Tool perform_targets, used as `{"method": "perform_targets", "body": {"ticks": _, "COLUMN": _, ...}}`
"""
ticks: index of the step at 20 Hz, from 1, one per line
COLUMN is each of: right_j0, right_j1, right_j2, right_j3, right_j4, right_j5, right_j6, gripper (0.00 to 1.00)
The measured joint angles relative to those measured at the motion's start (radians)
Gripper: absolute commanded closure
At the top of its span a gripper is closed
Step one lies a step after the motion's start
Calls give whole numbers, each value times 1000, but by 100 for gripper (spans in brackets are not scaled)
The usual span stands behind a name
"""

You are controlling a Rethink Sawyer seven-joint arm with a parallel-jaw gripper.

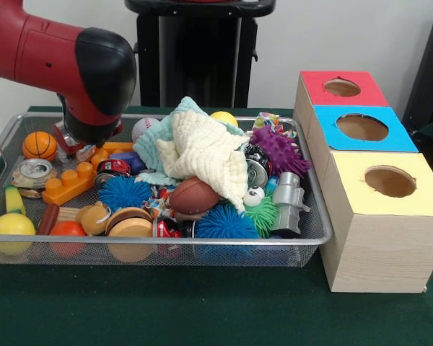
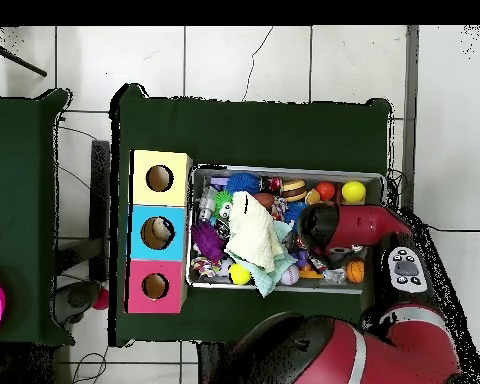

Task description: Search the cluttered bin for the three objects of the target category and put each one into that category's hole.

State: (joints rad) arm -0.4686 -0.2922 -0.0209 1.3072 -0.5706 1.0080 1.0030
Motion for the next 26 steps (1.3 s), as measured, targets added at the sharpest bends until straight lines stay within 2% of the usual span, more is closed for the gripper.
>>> {"method": "perform_targets", "body": {"ticks": 16, "right_j0": 21, "right_j1": 12, "right_j2": -1, "right_j3": -17, "right_j4": -48, "right_j5": 10, "right_j6": 0, "gripper": 0}}
{"method": "perform_targets", "body": {"ticks": 26, "right_j0": 47, "right_j1": 39, "right_j2": -2, "right_j3": -61, "right_j4": -83, "right_j5": 66, "right_j6": 0, "gripper": 0}}
